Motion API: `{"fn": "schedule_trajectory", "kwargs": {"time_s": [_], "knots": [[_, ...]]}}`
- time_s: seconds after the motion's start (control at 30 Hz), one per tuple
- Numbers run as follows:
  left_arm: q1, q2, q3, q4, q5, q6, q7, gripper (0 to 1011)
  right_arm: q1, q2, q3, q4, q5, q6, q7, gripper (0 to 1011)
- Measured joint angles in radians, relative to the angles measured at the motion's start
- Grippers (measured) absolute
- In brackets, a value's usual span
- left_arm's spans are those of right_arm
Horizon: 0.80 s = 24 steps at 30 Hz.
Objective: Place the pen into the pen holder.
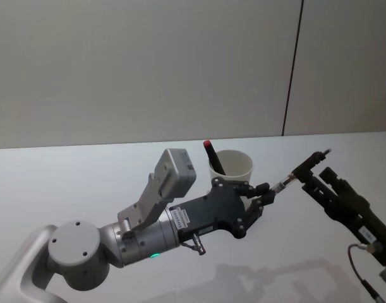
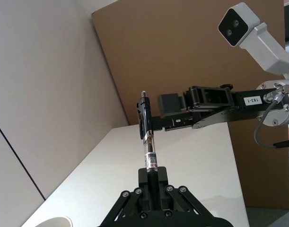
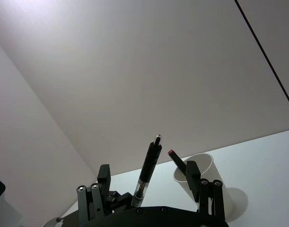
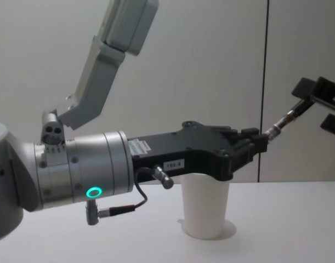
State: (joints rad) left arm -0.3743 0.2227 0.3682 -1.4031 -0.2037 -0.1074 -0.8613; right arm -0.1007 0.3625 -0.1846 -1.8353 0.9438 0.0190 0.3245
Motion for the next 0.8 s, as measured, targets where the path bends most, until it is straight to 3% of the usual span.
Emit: {"fn": "schedule_trajectory", "kwargs": {"time_s": [0.53,0.8], "knots": [[0.0,0.0,0.0,0.0,0.0,0.0,0.0,124,0.03,-0.022,-0.012,0.018,0.004,-0.002,-0.007,1000],[0.0,0.0,0.0,0.0,0.0,0.0,0.0,124,0.039,-0.026,-0.015,0.027,0.008,0.001,-0.008,815]]}}
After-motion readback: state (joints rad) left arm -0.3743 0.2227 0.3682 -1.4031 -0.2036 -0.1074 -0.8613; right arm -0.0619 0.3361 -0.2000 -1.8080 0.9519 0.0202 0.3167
